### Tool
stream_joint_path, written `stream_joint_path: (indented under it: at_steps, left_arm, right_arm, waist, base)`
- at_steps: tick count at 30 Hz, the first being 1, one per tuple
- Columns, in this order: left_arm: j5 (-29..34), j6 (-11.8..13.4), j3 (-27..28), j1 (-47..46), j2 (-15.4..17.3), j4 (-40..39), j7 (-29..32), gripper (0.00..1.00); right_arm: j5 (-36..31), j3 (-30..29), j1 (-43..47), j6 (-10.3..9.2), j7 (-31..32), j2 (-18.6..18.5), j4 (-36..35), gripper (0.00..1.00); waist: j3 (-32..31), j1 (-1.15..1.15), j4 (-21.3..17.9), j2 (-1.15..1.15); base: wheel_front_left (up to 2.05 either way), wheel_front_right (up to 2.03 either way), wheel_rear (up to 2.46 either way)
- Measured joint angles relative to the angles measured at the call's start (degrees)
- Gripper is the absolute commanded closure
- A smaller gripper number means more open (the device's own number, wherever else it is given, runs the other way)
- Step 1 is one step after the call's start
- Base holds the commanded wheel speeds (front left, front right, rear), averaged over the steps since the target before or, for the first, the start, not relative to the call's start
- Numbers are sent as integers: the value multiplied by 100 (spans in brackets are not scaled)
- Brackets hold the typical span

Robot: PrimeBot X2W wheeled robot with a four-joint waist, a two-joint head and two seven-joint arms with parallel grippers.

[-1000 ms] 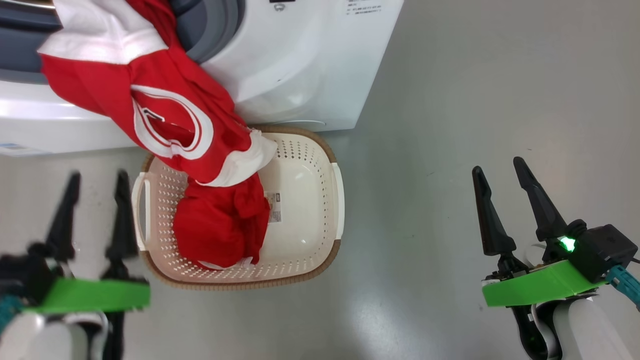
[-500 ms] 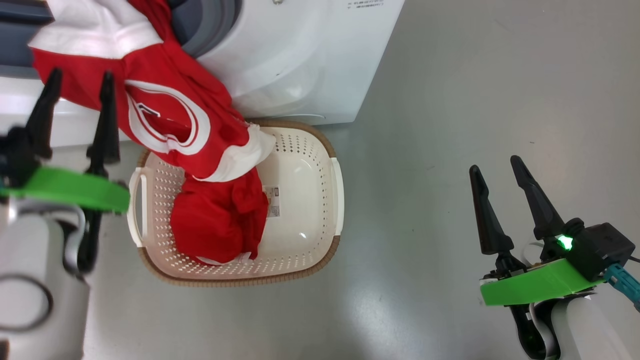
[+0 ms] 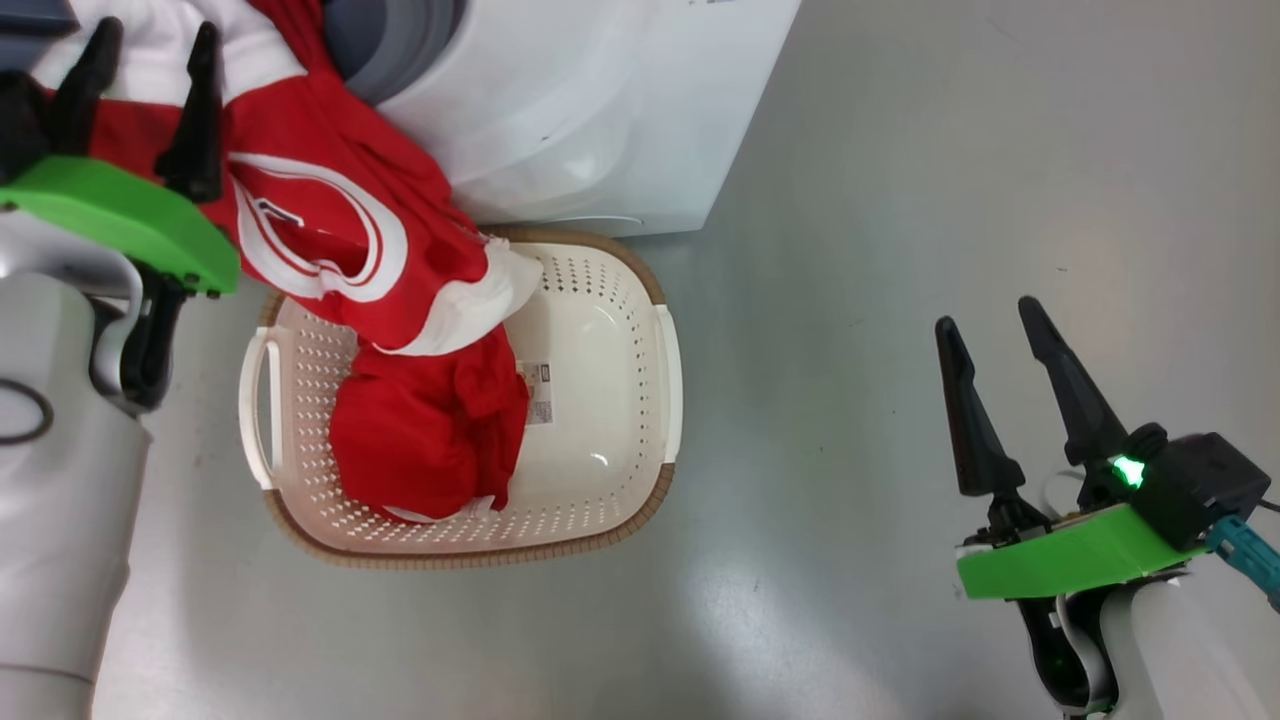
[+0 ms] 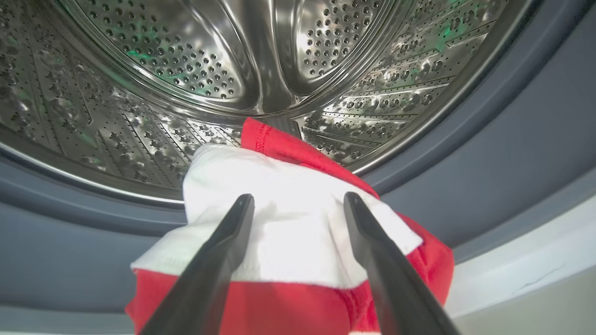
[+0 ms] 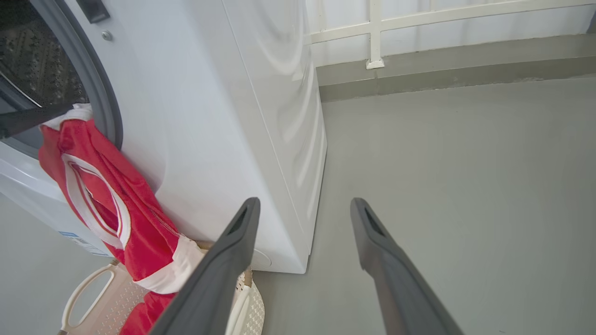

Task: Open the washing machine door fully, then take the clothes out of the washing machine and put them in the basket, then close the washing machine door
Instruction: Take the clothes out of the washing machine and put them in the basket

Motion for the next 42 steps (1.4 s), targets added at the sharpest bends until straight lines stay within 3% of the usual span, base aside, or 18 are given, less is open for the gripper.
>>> stream_joint_path:
  at_steps: [22, 23, 26, 29, 30, 37, 42]
  left_arm:
    - [-1121, 0, -1482, -600, 144, 1284, -256, 0]
    - [-1158, 0, -1524, -629, 152, 1319, -255, 5]
    - [-1222, 0, -1680, -660, 164, 1417, -256, 53]
    - [-1271, 0, -1816, -681, 177, 1485, -256, 80]
    - [-1302, 0, -1853, -696, 180, 1497, -255, 97]
    - [-1521, 0, -1892, -721, 224, 1389, -255, 100]
    - [-1529, 0, -1408, -608, 322, 942, -254, 100]
  right_arm:
    - [57, 140, -95, 0, 0, -1, -9, 0]
    - [58, 144, -96, 0, 0, -1, -9, 0]
    - [60, 147, -95, 0, 0, -2, -9, 0]
    - [67, 147, -95, 0, 0, -2, -9, 0]
    - [73, 146, -95, 0, 0, -2, -9, 0]
    - [98, 137, -95, 0, 0, -2, -12, 0]
    - [98, 112, -94, 0, 0, -1, -15, 0]
  waist:
    - [26, 0, -227, 0]
    - [21, 0, -237, 0]
    - [-1, 0, -258, 0]
    - [-21, 0, -266, 0]
    - [-25, 0, -264, 0]
    - [-52, 0, -225, 0]
    - [-97, 0, -192, 0]
  base:
    - [0, 0, 0]
    - [0, 0, 0]
    - [0, 0, 0]
    - [0, 0, 0]
    - [0, 0, 0]
    - [0, 0, 0]
    - [0, 0, 0]
